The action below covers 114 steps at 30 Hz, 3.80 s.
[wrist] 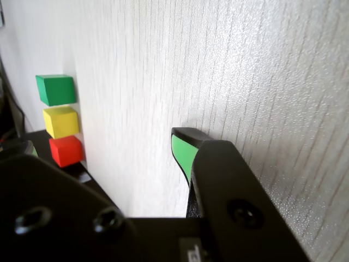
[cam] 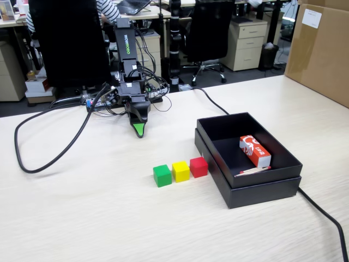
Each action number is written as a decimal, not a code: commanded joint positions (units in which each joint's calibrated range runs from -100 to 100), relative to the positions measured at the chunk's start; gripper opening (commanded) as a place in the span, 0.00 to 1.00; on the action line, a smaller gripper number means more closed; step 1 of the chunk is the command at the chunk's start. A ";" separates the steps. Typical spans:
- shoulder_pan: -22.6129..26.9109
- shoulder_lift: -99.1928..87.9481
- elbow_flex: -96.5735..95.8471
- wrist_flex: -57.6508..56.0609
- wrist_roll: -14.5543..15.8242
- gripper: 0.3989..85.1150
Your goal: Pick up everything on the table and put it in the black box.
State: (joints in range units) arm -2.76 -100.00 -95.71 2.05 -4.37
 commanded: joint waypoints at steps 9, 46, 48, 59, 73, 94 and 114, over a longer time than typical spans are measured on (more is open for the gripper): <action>0.00 0.00 -1.12 -2.35 -0.34 0.56; 0.00 0.00 -1.21 -2.35 -0.34 0.57; 0.34 0.00 -1.03 -2.27 -0.20 0.56; 2.20 12.62 30.98 -27.84 4.74 0.56; 9.28 61.16 94.98 -57.30 12.26 0.55; 10.79 109.47 129.35 -66.20 14.95 0.55; 11.72 124.96 136.33 -70.00 14.99 0.20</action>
State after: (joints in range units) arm 8.08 25.83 36.74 -67.71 10.72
